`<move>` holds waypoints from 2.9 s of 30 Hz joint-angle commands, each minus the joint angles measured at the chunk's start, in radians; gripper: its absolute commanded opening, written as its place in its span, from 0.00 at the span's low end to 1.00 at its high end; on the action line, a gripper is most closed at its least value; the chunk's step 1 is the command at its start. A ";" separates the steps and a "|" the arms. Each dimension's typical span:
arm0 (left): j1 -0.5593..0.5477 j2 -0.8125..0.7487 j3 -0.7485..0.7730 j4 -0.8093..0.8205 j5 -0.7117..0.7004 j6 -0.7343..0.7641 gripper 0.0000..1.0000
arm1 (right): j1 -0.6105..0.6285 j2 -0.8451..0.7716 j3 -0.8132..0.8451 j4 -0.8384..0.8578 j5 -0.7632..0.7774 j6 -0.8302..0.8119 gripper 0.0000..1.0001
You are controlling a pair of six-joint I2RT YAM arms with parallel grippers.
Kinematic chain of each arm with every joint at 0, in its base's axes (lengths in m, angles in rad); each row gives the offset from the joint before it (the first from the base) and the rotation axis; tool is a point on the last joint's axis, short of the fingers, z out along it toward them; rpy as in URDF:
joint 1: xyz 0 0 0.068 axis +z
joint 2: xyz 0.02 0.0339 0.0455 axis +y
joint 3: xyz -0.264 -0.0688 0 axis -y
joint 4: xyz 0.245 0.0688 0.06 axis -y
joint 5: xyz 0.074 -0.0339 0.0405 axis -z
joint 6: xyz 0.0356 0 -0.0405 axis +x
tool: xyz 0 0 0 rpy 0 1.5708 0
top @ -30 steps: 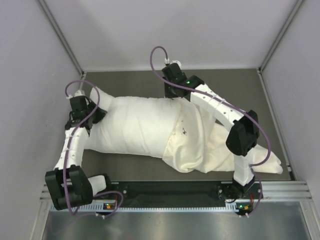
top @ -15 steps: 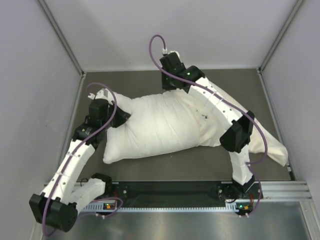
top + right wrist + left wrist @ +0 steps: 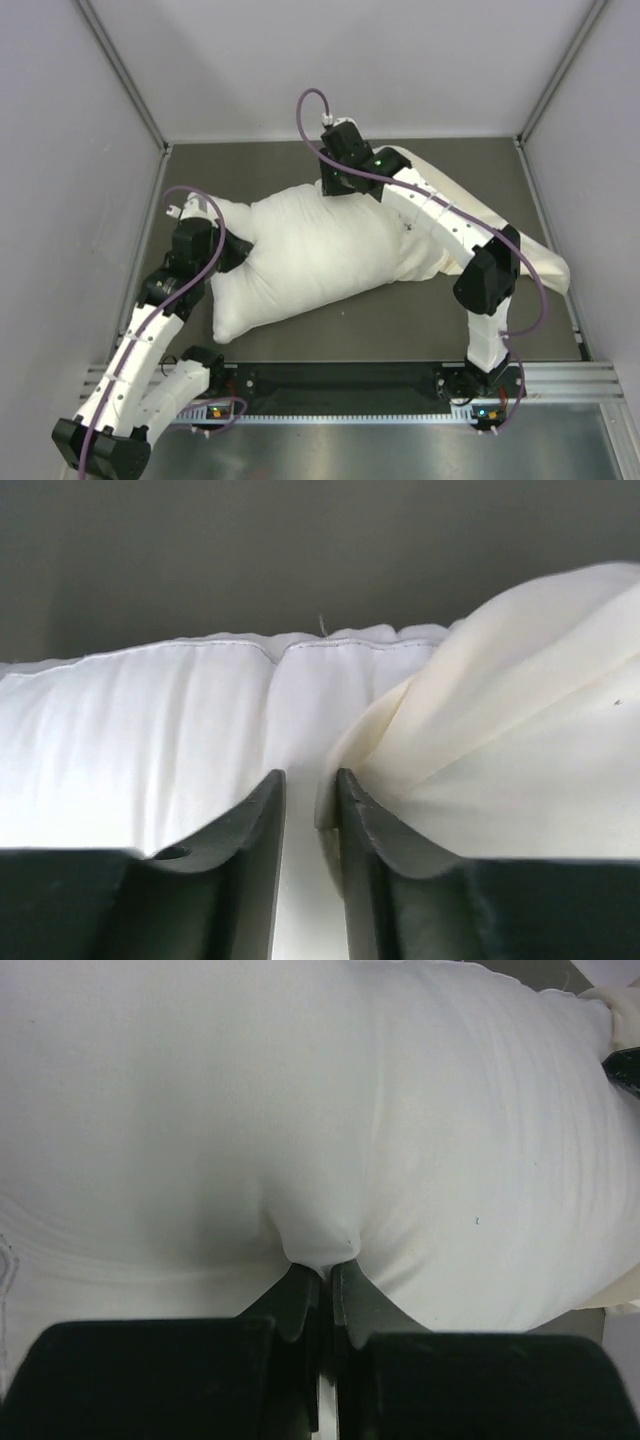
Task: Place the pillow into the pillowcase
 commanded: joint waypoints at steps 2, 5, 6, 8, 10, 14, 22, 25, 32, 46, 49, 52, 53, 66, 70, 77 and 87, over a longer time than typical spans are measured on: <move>-0.019 -0.050 0.012 0.065 0.001 -0.001 0.00 | 0.041 -0.124 -0.027 0.077 -0.048 -0.052 0.55; -0.019 -0.053 0.018 0.039 -0.024 0.011 0.00 | 0.041 -0.213 -0.065 0.077 -0.017 -0.087 0.65; -0.019 -0.053 0.016 0.034 -0.033 0.014 0.01 | 0.043 -0.269 -0.105 0.080 -0.009 -0.093 0.66; -0.019 -0.059 0.012 0.028 -0.041 0.019 0.02 | 0.044 -0.332 -0.160 0.091 -0.005 -0.117 0.68; -0.019 -0.060 0.010 0.024 -0.053 0.028 0.04 | 0.047 -0.431 -0.254 0.101 0.015 -0.128 0.70; -0.019 -0.057 0.029 0.004 -0.083 0.050 0.06 | 0.050 -0.581 -0.398 0.131 0.034 -0.159 0.74; -0.019 -0.083 0.066 -0.056 -0.137 0.077 0.42 | 0.049 -0.626 -0.533 0.074 0.242 -0.202 0.78; -0.019 -0.100 0.069 -0.085 -0.163 0.088 0.57 | 0.050 -0.591 -0.561 0.089 0.288 -0.206 0.71; -0.018 -0.045 0.136 -0.219 -0.326 0.122 0.92 | 0.055 -0.434 -0.504 0.118 0.406 -0.257 0.67; 0.095 -0.030 0.081 -0.159 -0.351 0.148 0.99 | 0.072 -0.233 -0.392 0.157 0.733 -0.351 0.42; 0.213 -0.019 0.037 -0.112 -0.192 0.165 0.99 | 0.072 -0.224 -0.383 0.177 0.728 -0.374 0.40; 0.361 -0.017 -0.013 -0.081 -0.034 0.182 0.99 | 0.072 -0.192 -0.366 0.178 0.727 -0.380 0.41; 0.381 -0.019 -0.022 -0.076 -0.016 0.182 0.99 | 0.072 -0.186 -0.366 0.178 0.725 -0.380 0.42; 0.398 -0.051 -0.238 0.201 0.260 -0.016 0.70 | 0.072 -0.241 -0.342 0.187 0.491 -0.343 0.00; 0.392 -0.068 -0.270 0.275 0.318 -0.061 0.44 | 0.076 -0.337 -0.384 0.193 0.186 -0.293 0.00; 0.344 -0.100 -0.209 0.315 0.279 -0.099 0.29 | 0.073 -0.370 -0.255 0.128 -0.207 -0.216 0.00; 0.263 -0.056 0.041 0.260 0.179 -0.059 0.29 | 0.050 -0.313 0.005 0.059 -0.428 -0.160 0.00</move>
